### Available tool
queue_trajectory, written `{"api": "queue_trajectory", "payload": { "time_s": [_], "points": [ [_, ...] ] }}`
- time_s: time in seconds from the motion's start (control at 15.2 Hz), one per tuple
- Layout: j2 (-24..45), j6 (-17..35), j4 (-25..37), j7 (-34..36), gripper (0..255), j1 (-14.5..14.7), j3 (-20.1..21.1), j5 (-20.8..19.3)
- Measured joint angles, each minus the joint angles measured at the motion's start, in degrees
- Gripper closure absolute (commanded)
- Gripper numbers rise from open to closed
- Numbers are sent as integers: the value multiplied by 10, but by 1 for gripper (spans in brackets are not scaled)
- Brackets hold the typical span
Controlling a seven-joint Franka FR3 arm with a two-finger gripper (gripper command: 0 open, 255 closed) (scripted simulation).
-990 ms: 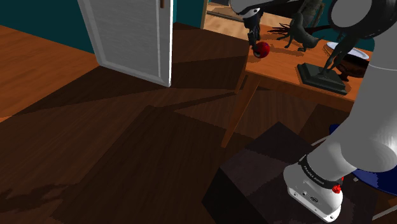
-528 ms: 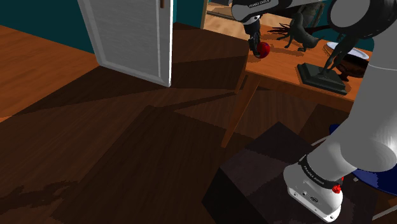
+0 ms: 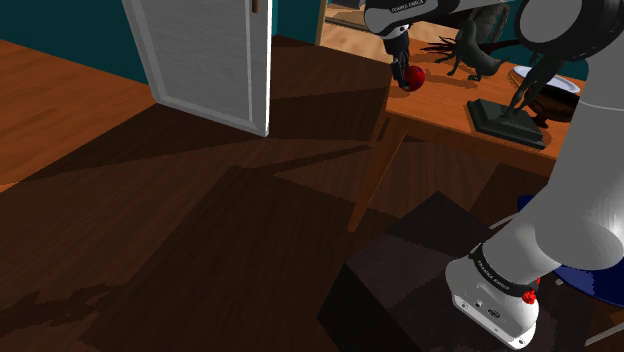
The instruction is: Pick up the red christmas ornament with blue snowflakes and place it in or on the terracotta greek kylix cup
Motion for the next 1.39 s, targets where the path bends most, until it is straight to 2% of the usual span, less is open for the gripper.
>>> {"api": "queue_trajectory", "payload": {
  "time_s": [0.59,1.39],
  "points": [
    [-1,-3,2,-1,255,0,0,0],
    [-9,-75,74,-36,255,1,-3,-1]
  ]
}}
